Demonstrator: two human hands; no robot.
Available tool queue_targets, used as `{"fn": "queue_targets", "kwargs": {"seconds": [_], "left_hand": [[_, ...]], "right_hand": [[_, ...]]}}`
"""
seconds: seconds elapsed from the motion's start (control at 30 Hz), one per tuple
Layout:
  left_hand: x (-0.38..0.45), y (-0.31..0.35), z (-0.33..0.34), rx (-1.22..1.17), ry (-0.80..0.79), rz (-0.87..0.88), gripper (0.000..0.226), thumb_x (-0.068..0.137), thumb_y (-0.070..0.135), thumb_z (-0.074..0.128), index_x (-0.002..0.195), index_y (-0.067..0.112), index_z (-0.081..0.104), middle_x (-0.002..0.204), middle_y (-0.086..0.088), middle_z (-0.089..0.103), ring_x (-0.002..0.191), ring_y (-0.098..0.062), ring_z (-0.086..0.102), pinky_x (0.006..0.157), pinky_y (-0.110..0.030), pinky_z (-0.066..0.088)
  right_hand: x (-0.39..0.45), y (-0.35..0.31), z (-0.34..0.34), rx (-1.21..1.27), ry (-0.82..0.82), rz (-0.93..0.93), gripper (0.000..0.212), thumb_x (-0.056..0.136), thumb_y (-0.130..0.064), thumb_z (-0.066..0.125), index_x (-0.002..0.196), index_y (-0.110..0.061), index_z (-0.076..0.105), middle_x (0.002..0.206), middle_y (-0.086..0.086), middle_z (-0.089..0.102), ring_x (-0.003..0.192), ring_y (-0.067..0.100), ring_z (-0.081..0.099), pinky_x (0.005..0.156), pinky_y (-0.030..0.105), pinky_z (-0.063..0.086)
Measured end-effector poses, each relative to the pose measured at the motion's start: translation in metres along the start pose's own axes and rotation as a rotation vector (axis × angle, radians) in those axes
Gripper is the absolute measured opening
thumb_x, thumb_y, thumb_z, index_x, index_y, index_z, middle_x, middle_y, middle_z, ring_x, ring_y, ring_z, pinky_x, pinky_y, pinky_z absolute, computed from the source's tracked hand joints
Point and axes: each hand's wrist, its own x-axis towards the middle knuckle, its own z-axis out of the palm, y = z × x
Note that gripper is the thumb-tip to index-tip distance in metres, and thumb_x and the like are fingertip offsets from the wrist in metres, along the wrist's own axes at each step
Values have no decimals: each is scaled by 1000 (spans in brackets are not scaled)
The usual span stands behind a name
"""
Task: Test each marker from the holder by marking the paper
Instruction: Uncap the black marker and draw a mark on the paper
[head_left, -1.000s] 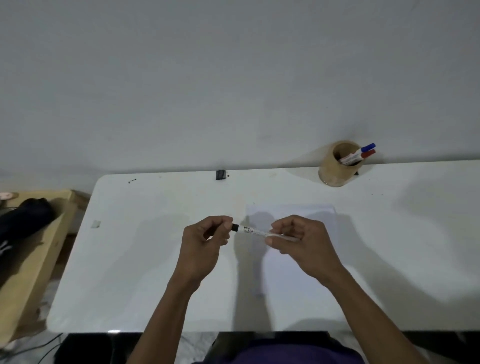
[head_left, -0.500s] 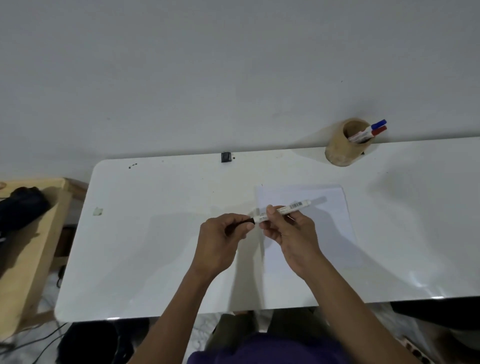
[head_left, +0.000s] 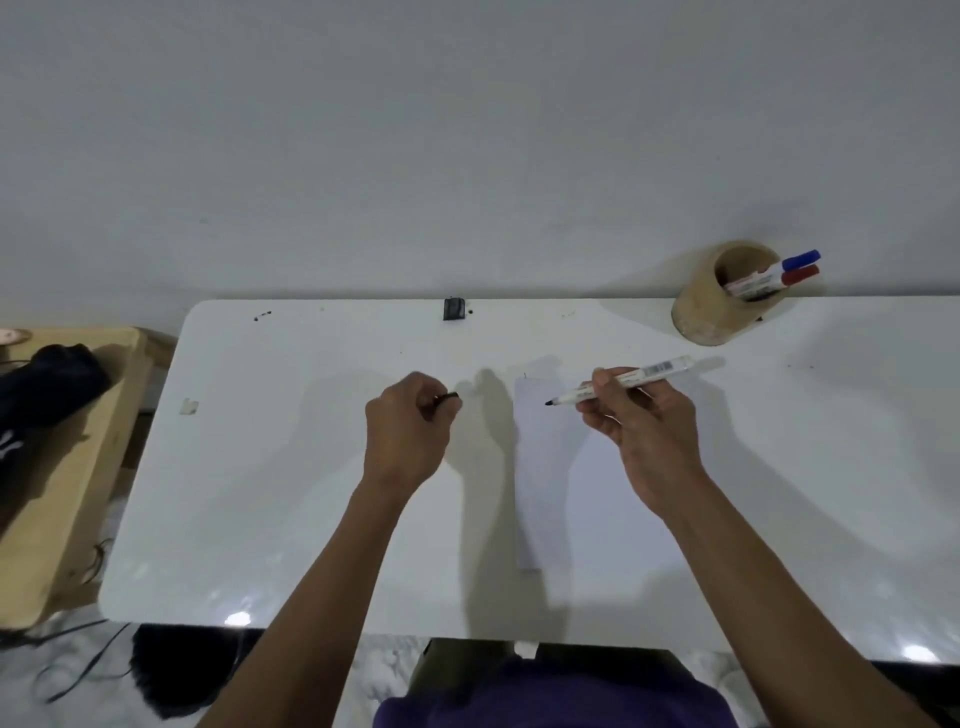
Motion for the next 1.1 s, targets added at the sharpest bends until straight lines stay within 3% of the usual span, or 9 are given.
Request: {"fn": "queue_targets", "kwargs": {"seconds": [0.1, 0.23, 0.4, 0.5, 0.6, 0.7, 0.87, 0.93, 1.1], "left_hand": [[21, -4, 12, 130, 28, 29, 6, 90, 15, 67, 91, 10, 70, 84, -6, 69, 69, -18, 59, 70, -28, 45], [35, -11, 20, 173, 11, -35, 14, 93, 10, 64, 105, 4, 69, 100, -14, 64, 75, -21, 54, 74, -25, 39], [37, -14, 25, 152, -37, -72, 16, 92, 10, 68, 106, 2, 70, 100, -15, 63, 78, -23, 58, 74, -25, 41], [39, -12, 25, 149, -40, -88, 27, 89, 15, 72, 114, 5, 67, 107, -14, 62, 93, -30, 65, 78, -28, 44], [24, -5, 20, 173, 113, -119, 47, 86, 28, 72, 127, 13, 55, 120, -8, 57, 113, -25, 56, 84, -33, 47], [-6, -16, 34, 166, 312, 14, 37, 88, 30, 68, 120, 16, 55, 115, -7, 59, 108, -27, 55, 86, -44, 51], [-50, -37, 82, 353, -18, 372, 40, 97, 38, 54, 133, 22, 55, 137, -8, 58, 126, -28, 52, 103, -43, 43], [-50, -45, 92, 455, -86, 391, 46, 100, 44, 45, 142, 26, 48, 148, -6, 50, 136, -26, 45, 112, -48, 37], [-49, -51, 93, 621, -165, 334, 53, 102, 52, 35, 151, 32, 36, 161, -3, 34, 147, -30, 31, 118, -56, 24]], "right_hand": [[7, 0, -4, -57, -9, -10, 4, 93, -12, 71, 93, -8, 70, 80, 5, 76, 76, 21, 72, 76, 34, 59], [10, 6, -9, -94, -13, -2, 9, 92, -13, 73, 96, -6, 70, 83, 9, 77, 77, 21, 73, 75, 34, 58], [14, 11, -15, -122, 7, 6, 19, 91, -13, 73, 103, 1, 68, 85, 11, 77, 78, 21, 73, 74, 33, 59], [15, 10, -14, -139, 10, 4, 19, 90, -13, 75, 103, -1, 67, 86, 10, 77, 76, 20, 75, 72, 32, 60], [15, 10, -15, -144, 24, -33, 14, 83, -9, 81, 91, -9, 70, 84, 10, 77, 73, 19, 75, 67, 29, 59], [26, 26, -14, -160, -18, -57, 23, 76, -2, 85, 75, -16, 66, 87, 18, 75, 76, 25, 74, 65, 32, 60], [43, 43, -9, -293, -121, -142, 12, 82, 2, 80, 83, -6, 71, 79, 11, 74, 76, 29, 73, 72, 44, 61], [52, 48, -3, -359, -155, -189, 12, 79, 2, 82, 85, -4, 74, 83, 9, 77, 77, 26, 73, 75, 44, 61], [65, 54, 7, -451, -170, -300, 12, 77, 1, 85, 82, -2, 74, 80, 7, 78, 71, 16, 73, 64, 30, 59]]}}
